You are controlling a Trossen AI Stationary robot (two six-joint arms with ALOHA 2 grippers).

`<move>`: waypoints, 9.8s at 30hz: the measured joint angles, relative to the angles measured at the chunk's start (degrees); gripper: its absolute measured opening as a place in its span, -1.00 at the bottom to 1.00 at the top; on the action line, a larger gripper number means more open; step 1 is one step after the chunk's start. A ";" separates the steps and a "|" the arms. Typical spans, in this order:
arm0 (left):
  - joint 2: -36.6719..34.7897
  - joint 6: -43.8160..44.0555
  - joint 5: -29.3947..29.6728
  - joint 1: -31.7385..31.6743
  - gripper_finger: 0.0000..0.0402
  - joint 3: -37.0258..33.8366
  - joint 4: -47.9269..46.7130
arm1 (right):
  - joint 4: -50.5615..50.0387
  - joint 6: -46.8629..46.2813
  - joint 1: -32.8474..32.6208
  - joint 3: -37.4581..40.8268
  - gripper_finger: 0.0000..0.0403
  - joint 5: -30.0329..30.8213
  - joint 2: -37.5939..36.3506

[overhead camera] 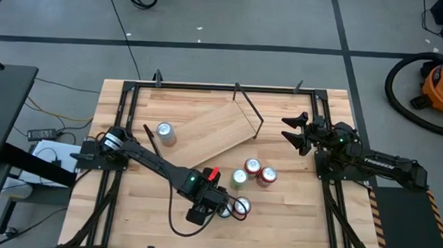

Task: Place canned beverage on shelf
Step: Put the blue soda can on the shelf, then put the green soda can on the shelf

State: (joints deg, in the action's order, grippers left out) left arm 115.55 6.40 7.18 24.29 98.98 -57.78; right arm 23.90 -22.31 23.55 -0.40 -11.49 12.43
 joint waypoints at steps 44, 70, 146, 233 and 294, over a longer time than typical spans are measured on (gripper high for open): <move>-14.53 5.29 7.15 -7.25 0.25 -0.02 -14.20 | -0.43 0.42 -0.30 0.02 0.66 -0.14 0.42; -14.45 2.33 8.87 -8.11 0.25 -0.02 -15.84 | 0.02 0.90 -1.37 0.02 0.66 -0.11 0.55; -38.68 26.36 0.15 -19.89 0.25 -33.01 -8.51 | 0.07 1.29 -1.44 0.02 0.66 0.93 1.18; -38.66 21.68 2.12 -16.96 0.88 -33.86 -5.38 | 0.02 0.92 -1.44 0.02 0.66 0.92 1.16; -3.77 19.73 4.26 2.32 0.88 1.32 10.84 | -0.66 0.99 -1.42 0.02 0.66 0.95 1.55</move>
State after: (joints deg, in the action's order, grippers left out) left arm 111.78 26.13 11.44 26.61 100.29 -46.94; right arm 23.24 -21.31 22.13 -0.38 -10.54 13.98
